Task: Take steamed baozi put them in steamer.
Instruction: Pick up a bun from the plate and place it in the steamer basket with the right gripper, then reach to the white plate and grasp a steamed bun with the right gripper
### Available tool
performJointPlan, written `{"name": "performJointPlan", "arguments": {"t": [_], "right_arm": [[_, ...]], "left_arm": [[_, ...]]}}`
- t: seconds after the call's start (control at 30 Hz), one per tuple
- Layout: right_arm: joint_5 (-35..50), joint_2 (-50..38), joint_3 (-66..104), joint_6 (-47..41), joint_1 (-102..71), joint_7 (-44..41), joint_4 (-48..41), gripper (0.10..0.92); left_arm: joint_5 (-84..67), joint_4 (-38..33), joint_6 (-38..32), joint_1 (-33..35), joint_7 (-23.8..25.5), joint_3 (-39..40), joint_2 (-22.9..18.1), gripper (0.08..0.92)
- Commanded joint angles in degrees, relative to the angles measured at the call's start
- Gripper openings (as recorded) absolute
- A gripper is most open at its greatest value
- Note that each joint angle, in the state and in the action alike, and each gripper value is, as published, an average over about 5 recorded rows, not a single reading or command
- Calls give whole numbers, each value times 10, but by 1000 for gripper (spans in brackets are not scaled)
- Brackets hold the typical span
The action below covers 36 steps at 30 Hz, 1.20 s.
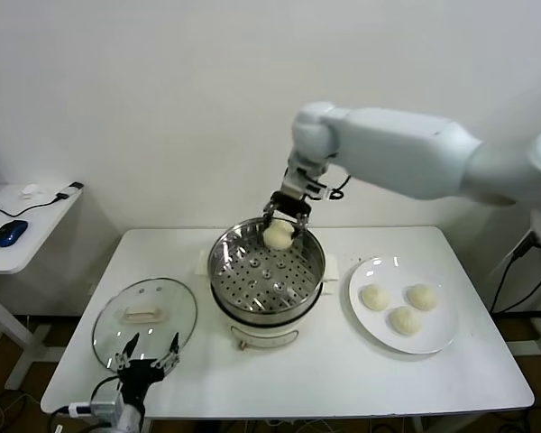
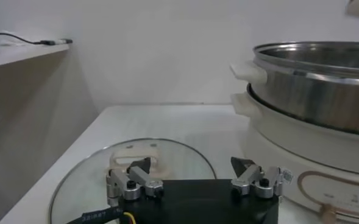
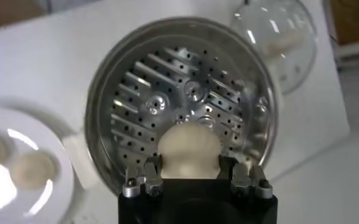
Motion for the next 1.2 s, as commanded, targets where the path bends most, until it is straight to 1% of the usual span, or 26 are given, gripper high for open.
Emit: {"name": "performJointPlan", "arguments": {"t": [0.03, 0.17, 0.4, 0.57, 0.67, 0.73, 0.83, 0.93, 1.0, 1.1, 1.2], "right_arm": [[-179, 74, 67, 150, -101, 36, -131, 628], [-191, 91, 82, 146, -124, 44, -165, 628], [-208, 98, 98, 135, -143, 52, -200, 628], [-205, 99, 107, 131, -149, 57, -220, 635], [-201, 102, 109, 132, -151, 70, -230, 686], [-197, 105, 109, 133, -151, 81, -236, 742], [-180, 105, 104, 138, -142, 72, -232, 802], [-129, 93, 83, 141, -117, 46, -212, 820], [-74, 75, 62, 138, -88, 26, -185, 822], [57, 30, 8, 99, -20, -11, -117, 823], [216, -39, -72, 5, 62, -24, -27, 823]], "left_arm": [[-1, -4, -1, 2, 0, 0, -1, 823], [-3, -5, -1, 2, -1, 0, -1, 823], [-5, -1, -4, 3, -3, 2, -2, 823], [-6, 3, -5, 1, -4, 2, -1, 823], [-6, 4, -4, -1, -5, 1, -1, 823], [-6, 4, -3, -2, -6, 1, -1, 823], [-6, 5, -2, -4, -6, 1, -1, 823], [-7, 3, -1, -3, -6, 1, -2, 823], [-7, -1, 0, -3, -5, 1, -3, 823], [-6, -6, 1, -2, -3, 3, -4, 823], [-5, -9, 2, -2, -2, 4, -4, 823]]}}
